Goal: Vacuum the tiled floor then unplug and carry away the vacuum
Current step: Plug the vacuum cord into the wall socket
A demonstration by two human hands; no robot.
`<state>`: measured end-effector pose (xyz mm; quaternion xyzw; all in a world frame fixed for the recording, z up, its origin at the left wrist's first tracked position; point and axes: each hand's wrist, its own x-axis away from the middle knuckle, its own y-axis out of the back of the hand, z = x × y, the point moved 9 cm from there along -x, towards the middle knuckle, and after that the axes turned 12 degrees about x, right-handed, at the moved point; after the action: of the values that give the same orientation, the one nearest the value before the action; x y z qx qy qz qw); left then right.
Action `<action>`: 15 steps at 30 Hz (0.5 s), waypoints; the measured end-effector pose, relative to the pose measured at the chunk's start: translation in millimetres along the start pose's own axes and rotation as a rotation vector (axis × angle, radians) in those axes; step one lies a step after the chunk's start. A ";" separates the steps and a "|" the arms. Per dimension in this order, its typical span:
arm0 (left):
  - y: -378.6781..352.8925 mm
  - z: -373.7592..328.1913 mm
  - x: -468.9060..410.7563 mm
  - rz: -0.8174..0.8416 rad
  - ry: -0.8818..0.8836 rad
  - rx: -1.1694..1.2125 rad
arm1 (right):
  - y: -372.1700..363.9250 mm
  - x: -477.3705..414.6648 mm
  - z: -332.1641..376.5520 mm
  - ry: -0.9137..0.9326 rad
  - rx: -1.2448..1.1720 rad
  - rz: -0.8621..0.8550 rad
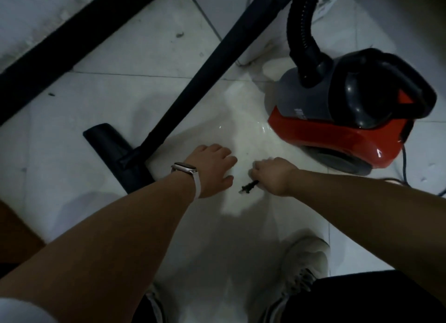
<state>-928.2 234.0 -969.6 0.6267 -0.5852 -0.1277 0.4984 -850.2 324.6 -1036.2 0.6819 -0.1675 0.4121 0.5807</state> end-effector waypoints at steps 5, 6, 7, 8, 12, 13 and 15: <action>8.8 -4.4 -15.6 -0.046 0.005 0.085 | 18.1 -3.5 -16.5 -0.172 -0.412 -0.075; 11.4 -2.2 -17.6 -0.061 0.012 0.105 | 24.6 -4.2 -21.6 -0.205 -0.480 -0.098; 14.6 0.9 -19.5 -0.076 0.027 0.125 | 33.5 -4.4 -25.6 -0.225 -0.533 -0.130; 18.0 4.7 -21.3 -0.088 0.049 0.146 | 43.2 -4.6 -28.8 -0.241 -0.581 -0.163; 32.6 25.7 -27.6 -0.139 0.198 0.296 | 81.5 -7.0 -36.1 -0.276 -0.734 -0.271; 34.5 31.4 -28.5 -0.150 0.234 0.337 | 90.3 -7.8 -37.3 -0.286 -0.745 -0.288; 36.3 41.1 -29.0 -0.173 0.286 0.404 | 105.2 -8.8 -42.5 -0.321 -0.749 -0.335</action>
<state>-988.9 246.0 -973.2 0.7730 -0.4666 0.0393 0.4280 -945.5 333.6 -974.7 0.4973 -0.2806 0.1118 0.8133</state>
